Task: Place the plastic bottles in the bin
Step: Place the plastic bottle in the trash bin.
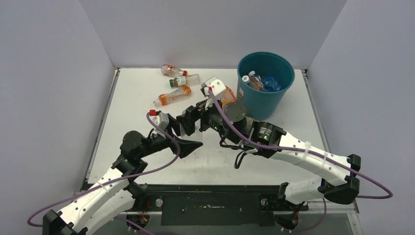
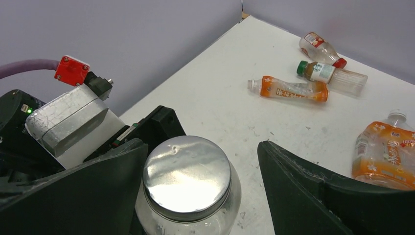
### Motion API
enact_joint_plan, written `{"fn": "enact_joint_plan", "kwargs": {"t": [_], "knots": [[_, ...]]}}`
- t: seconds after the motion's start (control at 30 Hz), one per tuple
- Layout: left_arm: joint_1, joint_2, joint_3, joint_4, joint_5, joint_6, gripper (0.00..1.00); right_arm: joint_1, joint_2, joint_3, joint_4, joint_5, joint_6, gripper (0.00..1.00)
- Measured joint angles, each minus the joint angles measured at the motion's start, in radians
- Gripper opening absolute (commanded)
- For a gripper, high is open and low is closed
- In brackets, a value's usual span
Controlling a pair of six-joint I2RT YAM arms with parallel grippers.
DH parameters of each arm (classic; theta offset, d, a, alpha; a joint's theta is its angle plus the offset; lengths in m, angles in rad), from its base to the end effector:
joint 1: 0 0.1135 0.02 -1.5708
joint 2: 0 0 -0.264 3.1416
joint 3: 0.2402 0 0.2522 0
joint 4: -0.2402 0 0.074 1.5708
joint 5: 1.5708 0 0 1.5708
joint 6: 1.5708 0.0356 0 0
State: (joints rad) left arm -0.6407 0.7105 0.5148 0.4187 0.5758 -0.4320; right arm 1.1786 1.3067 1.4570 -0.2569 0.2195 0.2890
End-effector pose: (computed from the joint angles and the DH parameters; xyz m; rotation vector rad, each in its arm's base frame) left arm 0.1272 -0.1190 0.3199 0.6689 1.3519 -1.2649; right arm 0.1189 0.2673 0.4528 -0.5970 1.6557 0.9108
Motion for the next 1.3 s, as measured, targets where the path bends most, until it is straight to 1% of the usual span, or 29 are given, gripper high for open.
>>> {"fn": "enact_joint_plan", "kwargs": {"t": [0.13,0.27,0.3,0.33,0.37,0.4,0.57,0.6,0.63,0.8,0.87,0.97,1.03,1.07,1.13,1.2,1.3], "knots": [[0.000,0.001,0.000,-0.024,0.000,0.004,0.32,0.000,0.009,0.009,-0.044,-0.002,0.007,0.58],[-0.004,0.001,0.000,-0.044,-0.003,0.010,0.33,0.000,0.012,0.011,-0.054,-0.007,0.016,0.40],[-0.005,0.001,0.000,-0.044,-0.004,0.010,0.35,0.000,0.012,0.011,-0.054,-0.006,0.018,0.35],[-0.006,0.001,0.000,-0.044,-0.005,0.010,0.39,0.000,0.012,0.011,-0.054,-0.006,0.017,0.27],[-0.006,0.001,0.000,-0.045,-0.006,0.010,0.45,0.000,0.012,0.011,-0.055,-0.007,0.017,0.13],[-0.006,0.001,0.000,-0.045,-0.006,0.011,0.52,0.000,0.011,0.011,-0.055,-0.007,0.017,0.06],[-0.009,-0.002,0.000,-0.046,-0.013,0.017,0.99,0.000,0.011,0.011,-0.055,-0.009,0.017,0.05],[-0.011,-0.003,0.000,-0.043,-0.016,0.021,0.97,0.000,0.011,0.011,-0.061,-0.008,0.016,0.05],[-0.013,-0.008,0.000,-0.042,-0.021,0.023,0.96,0.000,0.011,0.011,-0.068,-0.008,0.016,0.05],[-0.019,-0.041,0.000,-0.041,-0.069,0.020,0.96,0.000,0.003,0.011,-0.092,0.042,0.003,0.05],[-0.019,-0.055,0.000,-0.042,-0.096,0.019,0.96,-0.001,-0.011,0.013,-0.099,0.103,-0.023,0.05],[-0.019,-0.080,0.000,-0.042,-0.140,0.020,0.96,-0.012,-0.034,0.040,-0.098,0.240,-0.101,0.05],[-0.019,-0.095,0.000,-0.042,-0.169,0.021,0.96,-0.049,-0.053,0.063,-0.070,0.321,-0.172,0.05],[-0.019,-0.101,0.000,-0.043,-0.185,0.021,0.96,-0.089,-0.063,0.071,-0.047,0.352,-0.204,0.05],[-0.019,-0.111,-0.001,-0.044,-0.216,0.022,0.96,-0.229,-0.080,0.089,0.002,0.398,-0.245,0.05],[-0.019,-0.117,-0.004,-0.045,-0.244,0.024,0.96,-0.421,-0.082,0.105,0.044,0.424,-0.252,0.05],[-0.019,-0.121,-0.006,-0.046,-0.280,0.026,0.96,-0.694,-0.066,0.100,0.104,0.446,-0.214,0.05]]}}
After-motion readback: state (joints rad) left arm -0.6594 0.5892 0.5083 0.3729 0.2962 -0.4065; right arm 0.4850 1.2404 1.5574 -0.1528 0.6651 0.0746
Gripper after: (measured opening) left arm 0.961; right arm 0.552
